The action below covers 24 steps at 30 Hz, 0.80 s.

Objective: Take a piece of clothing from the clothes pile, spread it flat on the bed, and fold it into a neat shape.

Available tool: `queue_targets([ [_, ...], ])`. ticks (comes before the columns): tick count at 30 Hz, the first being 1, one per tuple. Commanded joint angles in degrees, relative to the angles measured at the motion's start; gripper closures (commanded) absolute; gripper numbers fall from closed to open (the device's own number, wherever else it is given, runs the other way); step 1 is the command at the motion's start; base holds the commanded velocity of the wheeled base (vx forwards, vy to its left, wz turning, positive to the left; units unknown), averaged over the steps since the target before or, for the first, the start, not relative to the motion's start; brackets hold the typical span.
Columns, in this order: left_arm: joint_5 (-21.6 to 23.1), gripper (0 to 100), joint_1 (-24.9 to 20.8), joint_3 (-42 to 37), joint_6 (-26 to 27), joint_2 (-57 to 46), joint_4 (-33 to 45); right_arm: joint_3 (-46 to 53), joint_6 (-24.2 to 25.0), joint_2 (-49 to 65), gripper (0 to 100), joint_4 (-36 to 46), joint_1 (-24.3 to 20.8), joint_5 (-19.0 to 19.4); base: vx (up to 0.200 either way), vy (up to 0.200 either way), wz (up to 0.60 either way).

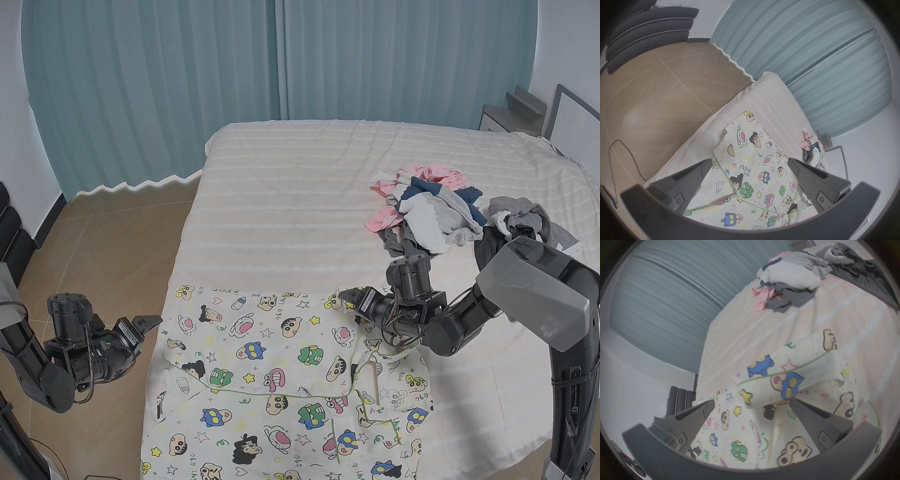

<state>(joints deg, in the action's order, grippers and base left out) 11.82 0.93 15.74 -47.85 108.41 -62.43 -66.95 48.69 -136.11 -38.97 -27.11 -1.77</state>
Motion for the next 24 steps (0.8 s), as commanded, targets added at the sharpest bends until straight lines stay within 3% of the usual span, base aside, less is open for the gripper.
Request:
queue_targets([
  [1, -0.05, 0, -0.05, -0.18, 0.04, 0.75, -0.24, -0.20, 0.00, -2.14, 0, 1.09, -0.05, -0.08, 0.000, 0.000, 0.00],
  [7, -0.05, 0, -0.05, -0.18, 0.12, 1.01, -0.33, -0.73, -0.09, -3.81, 0, 2.24, 0.74, -0.52, 0.000, 0.000, 0.00],
  [15, -0.14, 0, -0.05, -0.18, 0.12, 1.01, -0.24, -7.84, -0.09, -7.94, 0, 2.85, 2.94, -6.49, 0.000, 0.000, 0.00],
  [19, -0.14, 0, -0.05, -0.18, 0.12, 1.28, -0.33, -13.47, -0.44, -10.32, 0, -2.60, 3.65, -11.24, 0.000, 0.000, 0.00],
  [24, -0.14, 0, -0.05, -0.18, 0.04, 1.45, -0.33, -14.79, -0.96, -9.97, 0, -9.45, 3.91, -11.42, 0.000, 0.000, 0.00],
])
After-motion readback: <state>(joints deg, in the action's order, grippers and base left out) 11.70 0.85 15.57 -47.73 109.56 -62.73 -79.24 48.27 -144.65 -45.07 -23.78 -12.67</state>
